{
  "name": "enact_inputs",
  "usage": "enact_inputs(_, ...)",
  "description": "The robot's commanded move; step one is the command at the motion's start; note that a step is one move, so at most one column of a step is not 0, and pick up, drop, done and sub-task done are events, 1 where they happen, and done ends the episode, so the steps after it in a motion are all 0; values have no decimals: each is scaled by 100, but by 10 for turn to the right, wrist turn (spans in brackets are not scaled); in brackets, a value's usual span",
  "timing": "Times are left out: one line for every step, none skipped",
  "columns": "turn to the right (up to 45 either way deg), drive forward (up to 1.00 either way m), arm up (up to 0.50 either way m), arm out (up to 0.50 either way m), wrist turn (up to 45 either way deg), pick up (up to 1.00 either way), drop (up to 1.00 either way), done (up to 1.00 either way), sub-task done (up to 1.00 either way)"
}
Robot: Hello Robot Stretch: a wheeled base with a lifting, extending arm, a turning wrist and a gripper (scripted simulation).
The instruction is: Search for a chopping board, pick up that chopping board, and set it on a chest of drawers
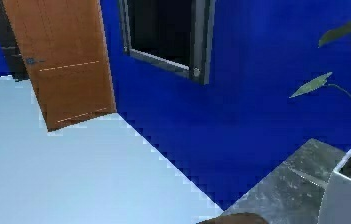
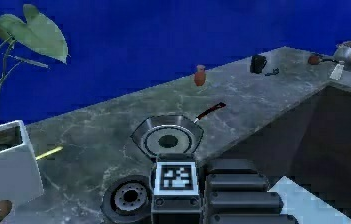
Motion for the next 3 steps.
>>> enact_inputs(-450,0,0,0,0,0,0,0,0)
enact_inputs(-450,0,0,0,0,0,0,0,0)
enact_inputs(-360,0,0,0,0,0,0,0,0)
